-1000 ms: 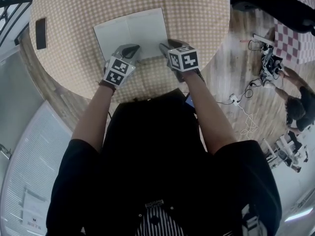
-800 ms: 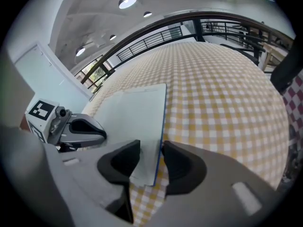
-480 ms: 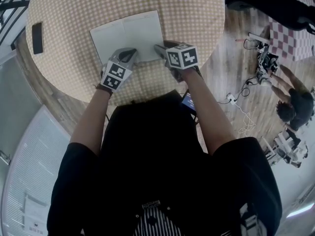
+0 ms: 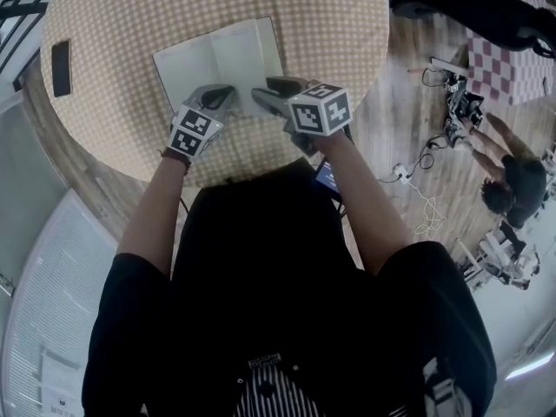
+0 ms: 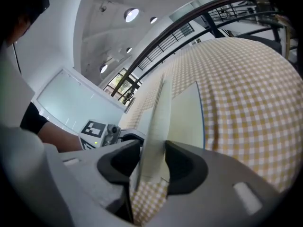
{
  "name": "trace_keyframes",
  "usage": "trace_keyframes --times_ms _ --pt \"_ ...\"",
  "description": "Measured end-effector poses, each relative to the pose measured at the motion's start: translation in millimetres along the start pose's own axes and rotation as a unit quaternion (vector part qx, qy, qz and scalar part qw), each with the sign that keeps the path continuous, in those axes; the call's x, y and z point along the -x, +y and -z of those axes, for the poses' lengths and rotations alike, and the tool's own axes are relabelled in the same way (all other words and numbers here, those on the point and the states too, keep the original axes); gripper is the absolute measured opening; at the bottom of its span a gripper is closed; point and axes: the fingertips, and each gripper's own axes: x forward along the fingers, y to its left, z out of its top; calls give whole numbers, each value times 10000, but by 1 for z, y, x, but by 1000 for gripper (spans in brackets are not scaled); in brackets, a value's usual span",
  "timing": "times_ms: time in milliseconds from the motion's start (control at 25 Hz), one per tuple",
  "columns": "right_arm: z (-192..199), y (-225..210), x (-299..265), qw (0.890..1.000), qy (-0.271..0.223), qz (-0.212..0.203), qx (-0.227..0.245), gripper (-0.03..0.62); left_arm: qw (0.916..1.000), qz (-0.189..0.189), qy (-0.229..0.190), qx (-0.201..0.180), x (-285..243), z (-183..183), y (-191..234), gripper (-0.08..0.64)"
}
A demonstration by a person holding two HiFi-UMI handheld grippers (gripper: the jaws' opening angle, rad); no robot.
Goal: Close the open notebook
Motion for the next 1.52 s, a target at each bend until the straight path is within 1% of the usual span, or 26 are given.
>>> trace_keyframes --times_ms 80,160,200,280,360,520,600,760,880,960,1040,1200,1320,1400,1520 --pt "-6 15 2 9998 -80 -39 172 161 9996 30 -74 252 3 -3 2 2" --pt "-11 33 2 9993 -198 -154 291 161 9974 107 -182 695 8 -4 5 3" --pt "-13 45 0 9988 -259 -245 333 161 9942 213 -269 1019 12 -3 6 3" --pt "-14 67 -5 9978 -321 -388 440 161 9835 457 -495 1680 22 -3 9 3" --pt "-11 82 -14 9970 -297 -398 593 161 9746 538 -702 2059 31 -5 16 3" --pt "4 94 -32 9966 -250 -405 669 161 9639 485 -939 2445 38 -7 26 3" --pt "8 103 -43 9957 -218 -450 775 161 9564 420 -1116 2665 44 -7 33 3" --pt "13 123 -59 9942 -52 -473 961 161 9378 420 -1573 3067 61 -17 44 3" --pt "21 129 -66 9938 77 -351 1055 161 9187 521 -1934 3405 71 -23 49 3" --pt "26 131 -70 9932 105 -302 1116 161 9111 549 -2081 3516 74 -22 50 3" --pt "27 134 -72 9929 120 -335 1139 161 9044 547 -2165 3636 75 -18 51 3" --pt "36 140 -79 9891 306 -417 1381 161 8897 385 -2319 3913 77 -7 62 3" --pt "48 153 -85 9855 489 -553 1531 161 8819 247 -2338 4085 83 8 67 3" --pt "59 168 -87 9808 712 -775 1641 161 8752 194 -2318 4242 88 19 70 3" --pt "83 183 -91 9712 1090 -1023 1856 161 8598 53 -2422 4495 102 36 76 3"
